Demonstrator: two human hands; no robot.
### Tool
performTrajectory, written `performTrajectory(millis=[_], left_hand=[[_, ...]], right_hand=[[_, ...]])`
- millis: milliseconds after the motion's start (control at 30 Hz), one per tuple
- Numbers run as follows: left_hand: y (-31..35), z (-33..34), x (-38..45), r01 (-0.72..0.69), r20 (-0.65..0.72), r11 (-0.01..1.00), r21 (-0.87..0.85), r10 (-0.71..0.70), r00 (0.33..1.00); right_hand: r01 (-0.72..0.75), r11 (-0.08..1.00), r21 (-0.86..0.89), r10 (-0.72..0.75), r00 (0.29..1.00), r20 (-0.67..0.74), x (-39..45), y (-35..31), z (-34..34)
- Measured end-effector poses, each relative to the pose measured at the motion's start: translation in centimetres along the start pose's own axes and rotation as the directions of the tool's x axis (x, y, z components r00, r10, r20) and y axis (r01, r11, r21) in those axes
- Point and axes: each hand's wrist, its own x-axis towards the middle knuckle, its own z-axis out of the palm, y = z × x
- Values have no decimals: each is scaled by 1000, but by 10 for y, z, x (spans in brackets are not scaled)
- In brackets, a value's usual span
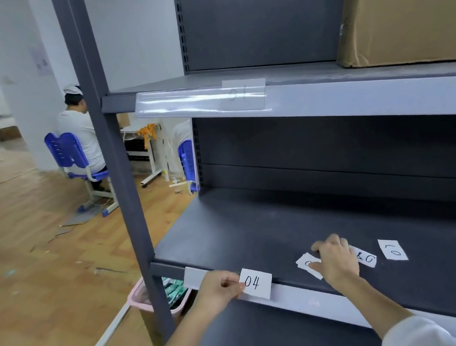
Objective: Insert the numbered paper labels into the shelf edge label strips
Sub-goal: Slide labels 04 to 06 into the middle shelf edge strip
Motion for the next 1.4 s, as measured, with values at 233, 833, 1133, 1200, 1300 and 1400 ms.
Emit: performTrajectory(millis=[233,833,1133,1200,1300,1400], left_hand=[[3,-14,10,-5,32,1000,-28,5,999],[-72,-52,14,-408,271,384,829,362,892],[-58,-61,26,-259,130,532,806,269,954],[-58,-63,30,-220,80,573,790,259,963],[-57,-62,36,-179,51,634,752,214,975],[-50,-61,37,-160,44,658,736,190,981]], right_hand=[[306,779,548,-426,899,102,-22,-63,-14],[192,861,470,-265,960,93,10,-114,10],[168,884,437,-260,952,159,6,-133,16],[169,890,423,-263,949,175,7,-133,17],[154,904,399,-253,945,207,4,-134,20],[149,907,393,-251,942,221,2,-134,23]])
